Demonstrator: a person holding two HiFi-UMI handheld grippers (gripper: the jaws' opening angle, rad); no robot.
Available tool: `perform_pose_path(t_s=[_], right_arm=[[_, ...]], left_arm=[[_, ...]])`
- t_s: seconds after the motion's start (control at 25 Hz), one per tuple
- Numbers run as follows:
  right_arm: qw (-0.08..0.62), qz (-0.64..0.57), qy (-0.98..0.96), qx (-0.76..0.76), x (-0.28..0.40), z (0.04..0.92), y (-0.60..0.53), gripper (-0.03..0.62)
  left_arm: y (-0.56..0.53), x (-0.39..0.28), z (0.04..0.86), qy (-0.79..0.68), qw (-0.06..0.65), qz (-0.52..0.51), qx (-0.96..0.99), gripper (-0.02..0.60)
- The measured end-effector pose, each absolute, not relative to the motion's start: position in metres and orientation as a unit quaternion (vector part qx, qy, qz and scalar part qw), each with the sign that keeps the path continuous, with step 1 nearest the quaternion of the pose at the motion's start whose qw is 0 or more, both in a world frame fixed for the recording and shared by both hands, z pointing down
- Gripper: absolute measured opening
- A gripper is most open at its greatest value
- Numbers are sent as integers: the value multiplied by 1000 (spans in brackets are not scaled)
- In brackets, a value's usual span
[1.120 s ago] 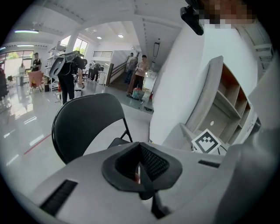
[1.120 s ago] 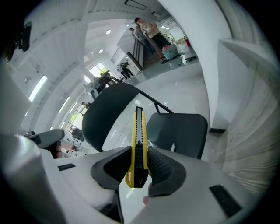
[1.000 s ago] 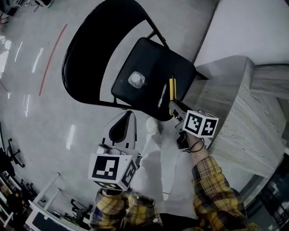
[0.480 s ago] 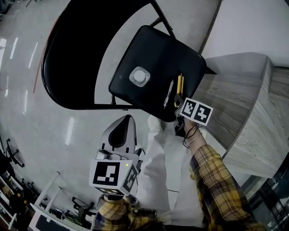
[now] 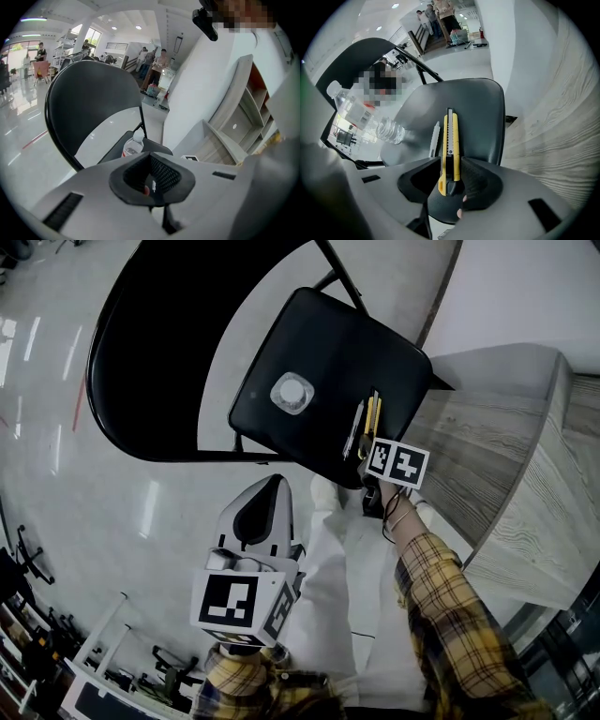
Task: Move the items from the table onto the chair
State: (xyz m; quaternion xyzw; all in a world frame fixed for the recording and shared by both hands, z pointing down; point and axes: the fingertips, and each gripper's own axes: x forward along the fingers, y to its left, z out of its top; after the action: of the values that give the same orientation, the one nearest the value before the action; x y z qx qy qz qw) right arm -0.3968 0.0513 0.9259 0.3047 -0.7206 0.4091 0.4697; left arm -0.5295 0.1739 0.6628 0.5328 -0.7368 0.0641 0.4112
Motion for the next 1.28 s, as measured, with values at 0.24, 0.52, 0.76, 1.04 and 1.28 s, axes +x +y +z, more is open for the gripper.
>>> perform_pose_path(t_s=[0.24,0.52,0.76,1.04,1.28], right_arm=[[438,398,-753,288,-412,866,50,127],[352,425,-804,219,-440,727,65,127],[258,450,-841,154,-436,587,88,127],[141,414,-897,64,-333,432,78,127],[84,363,-919,129,-148,375,26,127]], left_arm=[[165,-525,625,-739,390,60,546,3],[134,-527,540,-744,349,42,569,3],[107,-510,455,-742,294,17,603,3],[78,-428,384,-726,244,23,642,3],[45,-285,365,-692,240,16,680,3]])
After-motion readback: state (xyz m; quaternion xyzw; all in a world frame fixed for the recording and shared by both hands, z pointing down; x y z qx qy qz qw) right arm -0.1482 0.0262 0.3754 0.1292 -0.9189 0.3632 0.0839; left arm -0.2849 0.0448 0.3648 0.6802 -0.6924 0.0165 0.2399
